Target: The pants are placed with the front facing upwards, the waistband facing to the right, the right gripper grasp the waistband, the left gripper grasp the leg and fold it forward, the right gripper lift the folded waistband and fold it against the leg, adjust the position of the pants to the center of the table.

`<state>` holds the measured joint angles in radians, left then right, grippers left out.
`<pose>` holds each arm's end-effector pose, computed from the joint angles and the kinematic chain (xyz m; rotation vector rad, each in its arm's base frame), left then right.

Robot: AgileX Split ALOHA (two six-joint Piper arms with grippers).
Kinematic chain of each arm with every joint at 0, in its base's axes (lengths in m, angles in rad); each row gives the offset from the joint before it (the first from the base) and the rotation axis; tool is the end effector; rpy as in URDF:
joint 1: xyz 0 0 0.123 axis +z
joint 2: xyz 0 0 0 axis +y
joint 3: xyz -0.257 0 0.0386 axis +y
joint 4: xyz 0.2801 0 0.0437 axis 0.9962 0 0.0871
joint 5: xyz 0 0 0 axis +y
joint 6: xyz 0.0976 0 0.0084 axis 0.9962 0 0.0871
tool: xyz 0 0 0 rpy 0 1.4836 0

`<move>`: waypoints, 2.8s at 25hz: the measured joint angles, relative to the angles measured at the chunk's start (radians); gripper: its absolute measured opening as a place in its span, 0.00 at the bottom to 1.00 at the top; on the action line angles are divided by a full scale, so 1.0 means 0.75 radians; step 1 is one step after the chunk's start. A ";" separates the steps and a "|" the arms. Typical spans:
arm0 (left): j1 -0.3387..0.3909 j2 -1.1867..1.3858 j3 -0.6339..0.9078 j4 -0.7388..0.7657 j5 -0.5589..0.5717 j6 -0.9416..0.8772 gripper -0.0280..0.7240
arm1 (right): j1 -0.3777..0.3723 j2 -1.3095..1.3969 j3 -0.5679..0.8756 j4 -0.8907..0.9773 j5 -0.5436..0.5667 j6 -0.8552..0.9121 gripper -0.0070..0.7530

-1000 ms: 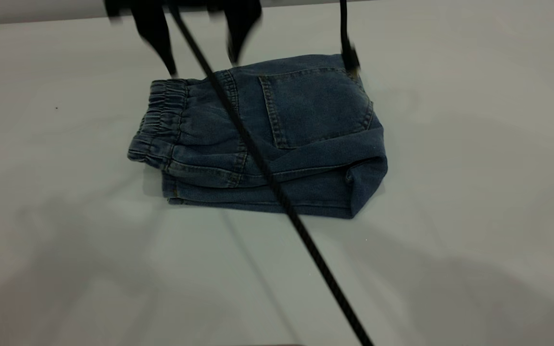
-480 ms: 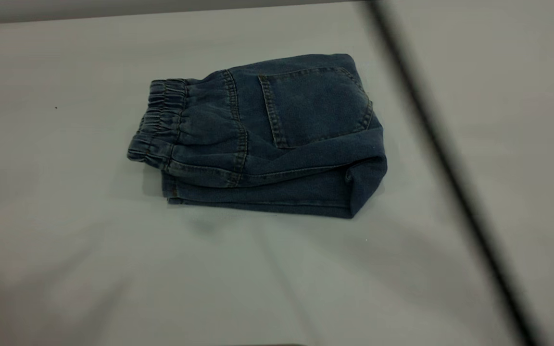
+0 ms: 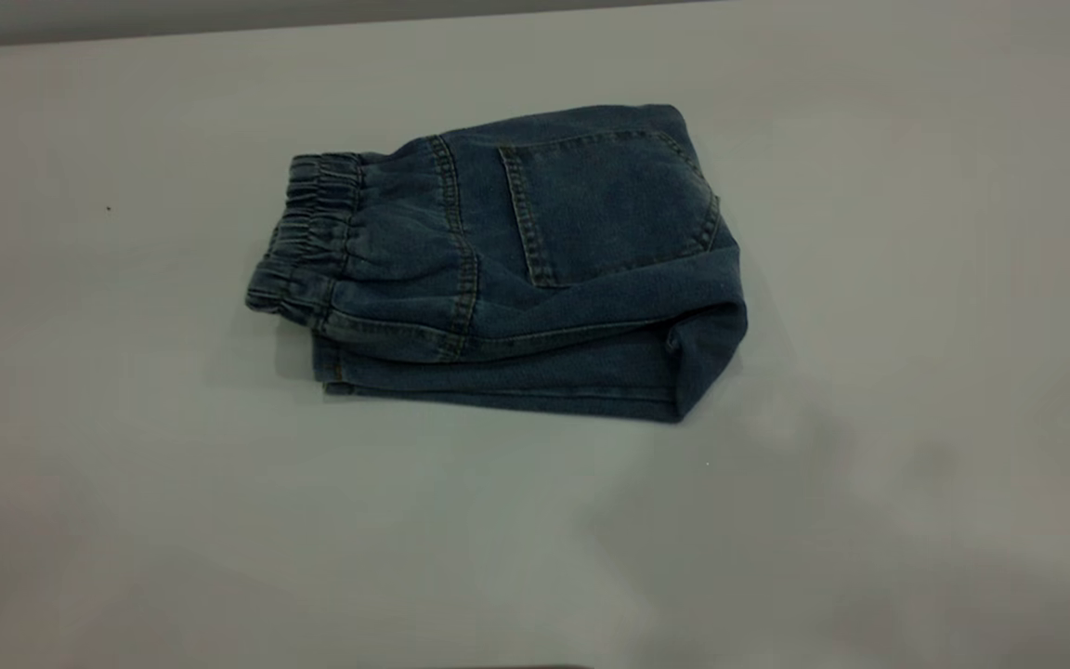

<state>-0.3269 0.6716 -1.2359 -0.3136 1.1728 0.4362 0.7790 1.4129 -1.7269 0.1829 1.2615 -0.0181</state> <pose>0.1031 -0.0644 0.4545 0.8132 1.8988 -0.3083 0.2114 0.2325 0.4380 -0.9781 2.2938 0.5697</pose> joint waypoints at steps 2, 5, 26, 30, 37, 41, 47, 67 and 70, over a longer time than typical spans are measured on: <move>0.000 -0.019 0.020 0.028 0.000 -0.060 0.62 | 0.000 -0.120 0.153 -0.011 0.000 0.000 0.51; 0.000 -0.060 0.117 0.109 0.000 -0.165 0.62 | 0.000 -0.288 0.391 -0.025 0.000 0.000 0.51; 0.000 -0.358 0.975 0.242 -0.042 -0.312 0.62 | 0.000 -1.197 1.645 -0.079 -0.181 0.024 0.62; 0.000 -0.396 0.988 0.240 -0.065 -0.332 0.62 | 0.000 -1.312 1.666 -0.079 -0.204 0.024 0.62; 0.000 -0.399 0.993 0.331 -0.079 -0.511 0.62 | 0.000 -1.406 1.674 -0.076 -0.202 0.052 0.62; 0.000 -0.399 0.995 0.341 -0.081 -0.528 0.62 | 0.000 -1.420 1.680 -0.075 -0.198 0.061 0.62; 0.000 -0.399 0.995 0.343 -0.081 -0.529 0.62 | 0.000 -1.420 1.680 -0.075 -0.197 0.059 0.62; 0.257 -0.535 0.995 0.343 -0.081 -0.529 0.62 | -0.590 -1.484 1.680 -0.040 -0.197 0.059 0.62; 0.344 -0.620 0.995 0.343 -0.079 -0.529 0.62 | -0.767 -1.574 1.680 -0.040 -0.196 0.059 0.62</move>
<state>-0.0690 0.2066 -0.4899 -0.0566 1.1134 0.0396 0.2039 0.2323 -0.4667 0.1530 1.1148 0.0264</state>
